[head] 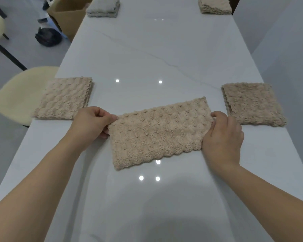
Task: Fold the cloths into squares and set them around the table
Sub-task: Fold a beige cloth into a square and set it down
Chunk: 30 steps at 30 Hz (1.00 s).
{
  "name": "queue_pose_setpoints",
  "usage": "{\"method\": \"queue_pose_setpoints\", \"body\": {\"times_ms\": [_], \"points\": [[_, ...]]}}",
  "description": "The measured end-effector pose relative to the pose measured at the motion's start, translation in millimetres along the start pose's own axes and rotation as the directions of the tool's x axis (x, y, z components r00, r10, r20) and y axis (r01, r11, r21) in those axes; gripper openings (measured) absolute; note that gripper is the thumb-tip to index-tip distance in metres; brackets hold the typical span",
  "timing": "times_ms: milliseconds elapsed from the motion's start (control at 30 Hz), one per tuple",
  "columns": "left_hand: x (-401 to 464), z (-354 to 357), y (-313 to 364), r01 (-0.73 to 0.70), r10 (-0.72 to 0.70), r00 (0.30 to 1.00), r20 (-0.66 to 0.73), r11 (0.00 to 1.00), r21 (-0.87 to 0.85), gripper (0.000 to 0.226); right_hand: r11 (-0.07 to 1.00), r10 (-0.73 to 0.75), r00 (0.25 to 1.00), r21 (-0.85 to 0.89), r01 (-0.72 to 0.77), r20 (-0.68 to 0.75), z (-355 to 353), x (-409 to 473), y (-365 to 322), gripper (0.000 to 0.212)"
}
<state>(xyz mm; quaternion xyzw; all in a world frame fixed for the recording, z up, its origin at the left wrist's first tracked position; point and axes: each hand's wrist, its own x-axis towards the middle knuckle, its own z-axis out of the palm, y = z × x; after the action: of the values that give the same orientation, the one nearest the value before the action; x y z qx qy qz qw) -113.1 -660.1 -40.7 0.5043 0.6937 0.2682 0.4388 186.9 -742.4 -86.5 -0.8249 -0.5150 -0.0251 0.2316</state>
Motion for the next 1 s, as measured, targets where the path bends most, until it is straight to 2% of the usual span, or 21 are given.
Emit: {"method": "queue_pose_setpoints", "body": {"times_ms": [67, 100, 133, 167, 200, 267, 300, 367, 433, 567, 700, 800, 867, 933, 1000], "points": [[-5, 5, 2, 0.006, 0.002, 0.997, -0.071, 0.994, 0.109, 0.033, 1.000, -0.002, 1.000, -0.007, 0.002, 0.010, 0, 0, 1, 0.039], [-7, 7, 2, -0.018, 0.054, 0.987, -0.148, 0.972, 0.234, 0.036, 1.000, -0.001, 1.000, -0.006, 0.001, 0.015, 1, 0, 1, 0.040], [-10, 11, 2, -0.078, 0.182, 0.957, -0.226, 0.912, 0.402, 0.038, 1.000, 0.001, 1.000, -0.004, -0.001, 0.020, 1, 0, 1, 0.041], [-17, 18, 4, -0.177, 0.362, 0.897, -0.256, 0.822, 0.541, 0.038, 1.000, 0.002, 1.000, -0.003, -0.002, 0.023, 2, 0, 1, 0.041], [-27, 30, 8, -0.304, 0.530, 0.816, -0.231, 0.732, 0.609, 0.038, 1.000, 0.000, 1.000, -0.007, 0.000, 0.022, 3, 0, 1, 0.041], [-48, 64, 19, -0.524, 0.698, 0.712, -0.079, 0.603, 0.602, 0.044, 1.000, -0.008, 1.000, -0.020, 0.009, 0.023, 3, 0, 1, 0.041], [-57, 84, 21, -0.597, 0.719, 0.694, 0.039, 0.544, 0.590, 0.050, 1.000, -0.006, 1.000, -0.024, 0.007, 0.028, 3, 0, 1, 0.041], [-72, 117, 19, -0.632, 0.624, 0.727, 0.285, 0.446, 0.634, 0.064, 1.000, 0.003, 0.999, -0.023, -0.002, 0.049, 1, 1, 0, 0.042], [-74, 130, 6, -0.606, 0.499, 0.772, 0.395, 0.389, 0.693, 0.069, 1.000, 0.006, 0.998, -0.023, -0.005, 0.058, 0, 1, -1, 0.042], [-72, 107, -18, -0.583, 0.466, 0.788, 0.403, 0.354, 0.731, 0.077, 0.999, -0.005, 0.998, -0.031, 0.007, 0.063, -1, 1, 0, 0.041], [-72, 62, -39, -0.592, 0.435, 0.796, 0.420, 0.416, 0.690, 0.081, 0.999, 0.007, 0.998, -0.031, -0.005, 0.061, -1, 2, -1, 0.040], [-69, 29, -48, -0.681, 0.518, 0.731, 0.445, 0.512, 0.523, 0.067, 0.999, 0.001, 0.999, -0.036, 0.001, 0.054, -1, 2, -2, 0.039], [-65, 14, -51, -0.697, 0.559, 0.717, 0.417, 0.555, 0.453, 0.059, 0.999, 0.006, 0.999, -0.031, -0.005, 0.053, -1, 3, -3, 0.037], [-60, 7, -48, -0.693, 0.580, 0.718, 0.386, 0.543, 0.473, 0.049, 1.000, 0.020, 0.998, -0.022, -0.019, 0.056, 0, 3, -3, 0.035], [-55, 5, -41, -0.722, 0.628, 0.678, 0.381, 0.475, 0.502, 0.037, 1.000, 0.024, 0.998, -0.008, -0.024, 0.052, 0, 4, -3, 0.034]]}}
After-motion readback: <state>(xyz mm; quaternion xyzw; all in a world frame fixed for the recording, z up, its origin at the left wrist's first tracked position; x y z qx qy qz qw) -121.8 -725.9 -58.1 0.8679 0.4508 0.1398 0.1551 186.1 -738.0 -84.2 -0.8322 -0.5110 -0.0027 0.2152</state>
